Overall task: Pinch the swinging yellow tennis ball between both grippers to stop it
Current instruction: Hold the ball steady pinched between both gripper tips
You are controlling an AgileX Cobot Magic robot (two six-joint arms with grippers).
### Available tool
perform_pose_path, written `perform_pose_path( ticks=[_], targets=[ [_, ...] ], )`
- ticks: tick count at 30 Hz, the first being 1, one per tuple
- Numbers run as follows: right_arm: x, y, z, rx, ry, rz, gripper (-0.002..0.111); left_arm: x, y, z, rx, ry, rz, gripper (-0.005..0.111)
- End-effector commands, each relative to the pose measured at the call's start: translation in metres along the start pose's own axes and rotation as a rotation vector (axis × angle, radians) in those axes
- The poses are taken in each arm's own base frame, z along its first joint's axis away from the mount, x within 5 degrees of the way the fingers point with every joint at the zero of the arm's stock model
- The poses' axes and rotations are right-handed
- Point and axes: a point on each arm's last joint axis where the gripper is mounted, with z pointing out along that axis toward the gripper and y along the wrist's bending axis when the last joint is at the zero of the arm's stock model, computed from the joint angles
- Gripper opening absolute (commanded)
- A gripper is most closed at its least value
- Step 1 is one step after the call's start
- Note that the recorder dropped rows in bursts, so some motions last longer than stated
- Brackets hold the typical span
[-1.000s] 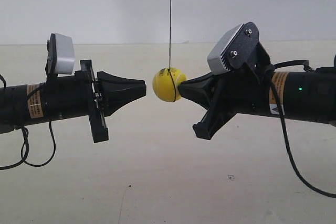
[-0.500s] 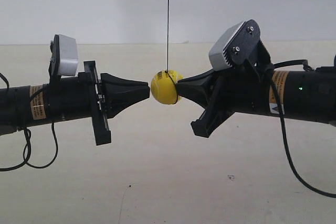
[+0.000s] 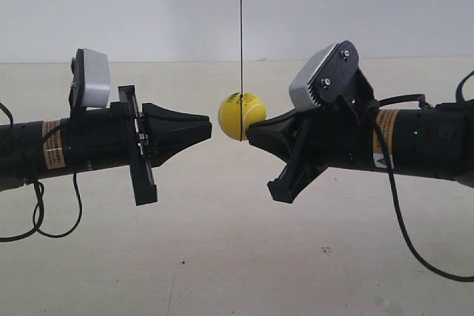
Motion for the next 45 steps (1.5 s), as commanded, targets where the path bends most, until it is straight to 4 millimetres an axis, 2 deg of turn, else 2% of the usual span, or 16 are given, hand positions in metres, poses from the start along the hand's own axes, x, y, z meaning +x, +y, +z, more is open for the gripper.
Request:
perform_pose_path(
  ticks=[1, 36, 45],
  targets=[
    [-0.0004, -0.0011, 0.001, 0.003, -0.009, -0.012, 0.0, -0.002, 0.0007, 0.0012, -0.008, -0.018, 0.0, 0.005],
    [-0.0008, -0.0021, 0.001, 0.014, -0.012, -0.02, 0.0, -0.0011, 0.0046, 0.0011, -0.051, -0.007, 0.009, 0.005],
    [-0.0008, -0.0021, 0.001, 0.014, -0.012, -0.02, 0.0, 0.0041, 0.0066, 0.0009, -0.073, 0.051, 0.025, 0.005]
  ],
)
